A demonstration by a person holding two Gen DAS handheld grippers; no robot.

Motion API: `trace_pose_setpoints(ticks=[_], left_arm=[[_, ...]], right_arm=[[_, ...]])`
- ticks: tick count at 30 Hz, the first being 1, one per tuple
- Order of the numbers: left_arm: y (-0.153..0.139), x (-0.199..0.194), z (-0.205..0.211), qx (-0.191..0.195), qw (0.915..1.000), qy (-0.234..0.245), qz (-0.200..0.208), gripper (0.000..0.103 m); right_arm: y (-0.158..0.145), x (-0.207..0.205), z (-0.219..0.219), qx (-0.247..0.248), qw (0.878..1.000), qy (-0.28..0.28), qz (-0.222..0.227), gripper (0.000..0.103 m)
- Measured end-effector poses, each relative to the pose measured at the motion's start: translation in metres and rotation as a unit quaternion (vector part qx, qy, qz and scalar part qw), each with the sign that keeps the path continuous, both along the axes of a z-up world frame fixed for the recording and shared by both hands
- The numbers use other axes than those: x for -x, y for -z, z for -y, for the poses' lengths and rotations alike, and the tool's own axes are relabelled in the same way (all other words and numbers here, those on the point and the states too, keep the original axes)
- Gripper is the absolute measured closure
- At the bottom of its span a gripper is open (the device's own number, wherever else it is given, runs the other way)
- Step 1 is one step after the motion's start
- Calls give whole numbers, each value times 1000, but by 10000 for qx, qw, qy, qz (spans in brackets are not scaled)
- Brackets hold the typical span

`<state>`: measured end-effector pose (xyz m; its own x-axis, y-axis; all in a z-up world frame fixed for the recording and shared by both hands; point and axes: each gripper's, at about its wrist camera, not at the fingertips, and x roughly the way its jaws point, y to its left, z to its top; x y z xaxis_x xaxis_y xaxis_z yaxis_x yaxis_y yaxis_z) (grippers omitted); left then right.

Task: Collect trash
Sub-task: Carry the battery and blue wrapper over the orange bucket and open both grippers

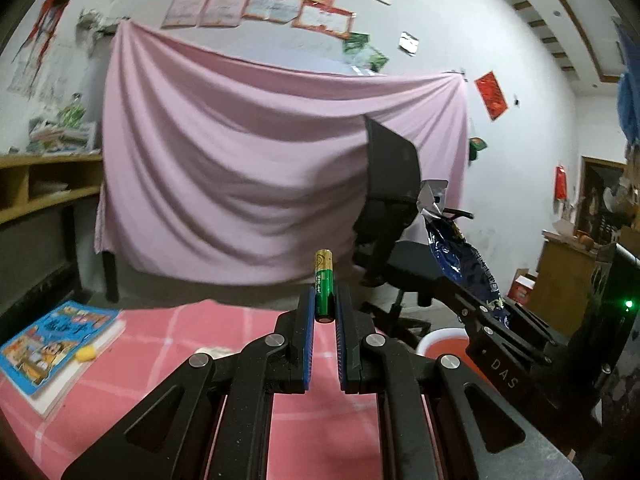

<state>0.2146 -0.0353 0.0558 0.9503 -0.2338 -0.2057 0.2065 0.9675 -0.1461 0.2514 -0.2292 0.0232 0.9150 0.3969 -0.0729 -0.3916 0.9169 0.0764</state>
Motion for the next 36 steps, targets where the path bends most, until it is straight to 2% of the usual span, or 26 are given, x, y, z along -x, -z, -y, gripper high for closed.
trace_pose_setpoints(ticks=[5, 12, 19, 25, 29, 33, 36], left_arm=[[-5, -9, 36, -122, 9996, 259, -55, 96], [5, -25, 106, -566, 9955, 737, -193, 96], [22, -56, 159, -653, 9889, 1151, -682, 96], [35, -86, 186, -643, 9801, 1398, -1254, 96], [44, -97, 197, -690, 9744, 1463, -1563, 96], [53, -100, 202, -704, 9696, 1547, -1760, 96], [56, -101, 201, -642, 9671, 1595, -1877, 96]], right_arm=[[-1, 0, 34, -165, 9995, 281, 49, 79], [11, 3, 86, -133, 9981, 598, -90, 79], [20, -7, 128, -460, 9928, 962, -544, 79], [29, -20, 150, -643, 9862, 1190, -959, 79], [38, -29, 165, -795, 9774, 1363, -1410, 78], [48, -33, 175, -920, 9683, 1494, -1781, 63], [51, -35, 179, -944, 9648, 1529, -1922, 59]])
